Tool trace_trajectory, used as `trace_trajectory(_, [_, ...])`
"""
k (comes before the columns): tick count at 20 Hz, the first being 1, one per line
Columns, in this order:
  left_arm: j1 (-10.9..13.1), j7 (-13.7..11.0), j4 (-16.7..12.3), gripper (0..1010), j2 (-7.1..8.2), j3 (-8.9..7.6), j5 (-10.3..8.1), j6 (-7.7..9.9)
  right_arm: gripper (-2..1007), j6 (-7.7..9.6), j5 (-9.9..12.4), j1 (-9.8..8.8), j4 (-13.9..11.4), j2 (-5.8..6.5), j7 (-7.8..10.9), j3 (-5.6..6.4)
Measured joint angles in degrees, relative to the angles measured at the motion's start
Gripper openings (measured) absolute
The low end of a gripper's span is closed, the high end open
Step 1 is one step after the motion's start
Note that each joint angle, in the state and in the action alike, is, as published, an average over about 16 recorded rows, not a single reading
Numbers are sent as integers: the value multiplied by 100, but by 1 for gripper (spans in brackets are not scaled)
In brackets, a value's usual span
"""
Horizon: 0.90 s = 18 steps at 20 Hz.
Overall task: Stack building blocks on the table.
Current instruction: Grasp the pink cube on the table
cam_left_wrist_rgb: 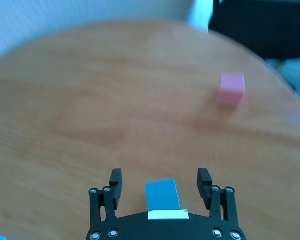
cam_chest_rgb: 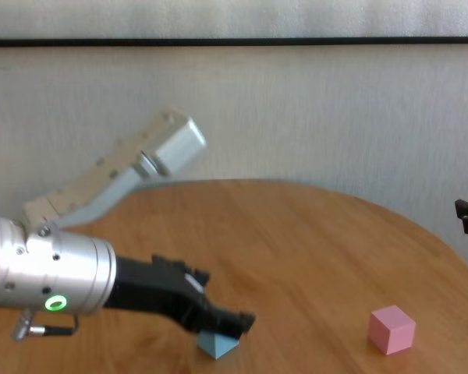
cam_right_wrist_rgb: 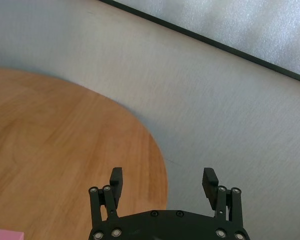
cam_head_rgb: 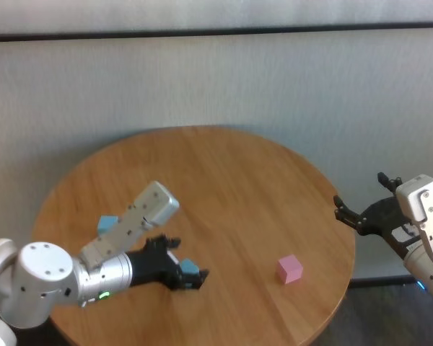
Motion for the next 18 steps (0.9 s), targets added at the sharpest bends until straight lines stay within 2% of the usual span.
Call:
trace_trajectory(4, [165,254,-189,964,15,-249,-121,-138,1004,0,0,0,0,0,0,0])
trace_trajectory(9, [396,807,-342,1000,30,-627,-127,-305,1004,0,0,0,0,0,0,0])
trace_trajectory(13, [524,1379,-276,1002,7,-921,24,-433,1004,0,0,0,0,0,0,0])
trace_trajectory(18, [546,1988,13,1002,-58,-1177,368,-646,1004,0,0,0,0,0,0,0])
